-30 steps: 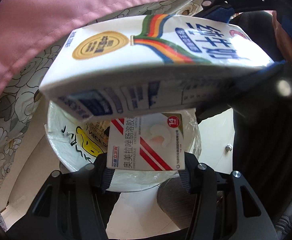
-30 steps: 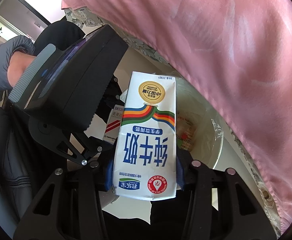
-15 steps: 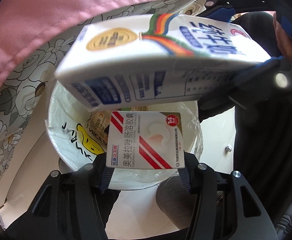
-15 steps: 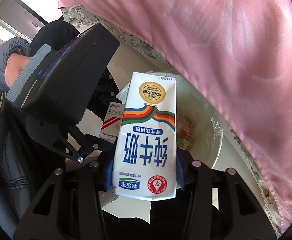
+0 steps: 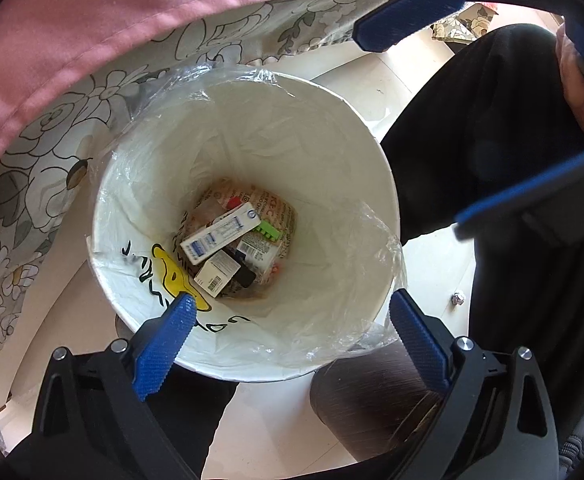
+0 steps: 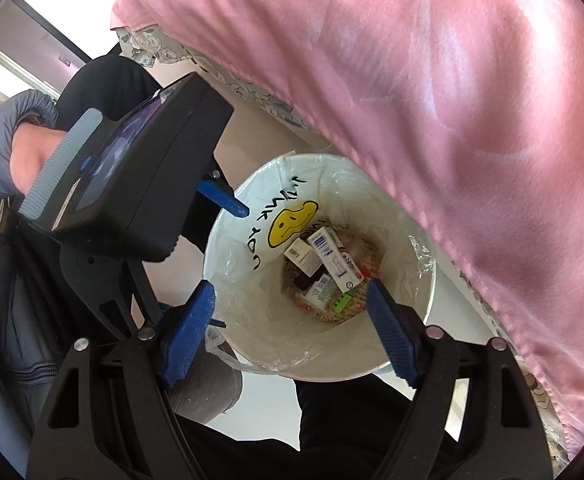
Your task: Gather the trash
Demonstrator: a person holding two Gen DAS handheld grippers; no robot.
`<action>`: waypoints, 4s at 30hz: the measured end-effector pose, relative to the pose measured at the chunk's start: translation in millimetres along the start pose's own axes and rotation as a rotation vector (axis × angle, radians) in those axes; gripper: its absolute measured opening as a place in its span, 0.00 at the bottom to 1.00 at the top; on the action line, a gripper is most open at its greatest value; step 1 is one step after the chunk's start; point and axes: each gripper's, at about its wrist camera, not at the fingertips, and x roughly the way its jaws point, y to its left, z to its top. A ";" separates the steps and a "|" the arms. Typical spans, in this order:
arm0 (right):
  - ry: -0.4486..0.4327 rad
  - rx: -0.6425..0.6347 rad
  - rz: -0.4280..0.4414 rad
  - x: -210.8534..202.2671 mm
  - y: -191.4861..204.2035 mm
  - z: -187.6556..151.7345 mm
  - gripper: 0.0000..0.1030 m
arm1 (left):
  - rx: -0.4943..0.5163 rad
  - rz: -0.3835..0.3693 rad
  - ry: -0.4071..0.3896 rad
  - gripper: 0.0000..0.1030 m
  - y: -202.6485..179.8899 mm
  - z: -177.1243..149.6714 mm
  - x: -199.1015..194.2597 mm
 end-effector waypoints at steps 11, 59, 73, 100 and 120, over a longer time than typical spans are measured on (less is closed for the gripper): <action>0.003 -0.001 0.008 0.9 4.7 -5.2 0.87 | -0.002 0.012 -0.011 0.96 0.9 -1.8 -3.8; -0.711 0.815 -0.571 -236.6 142.2 -115.6 0.89 | -0.512 0.621 -0.542 0.96 -118.9 -65.5 -262.9; -0.706 0.821 -0.556 -235.9 159.9 -115.8 0.89 | -0.603 0.639 -0.667 0.96 -128.7 -107.3 -297.6; -0.705 0.810 -0.535 -235.2 164.0 -115.6 0.89 | -0.585 0.663 -0.666 0.96 -132.0 -107.4 -303.3; -0.697 0.798 -0.507 -226.5 165.5 -111.7 0.89 | -0.597 0.671 -0.669 0.96 -133.1 -108.3 -304.8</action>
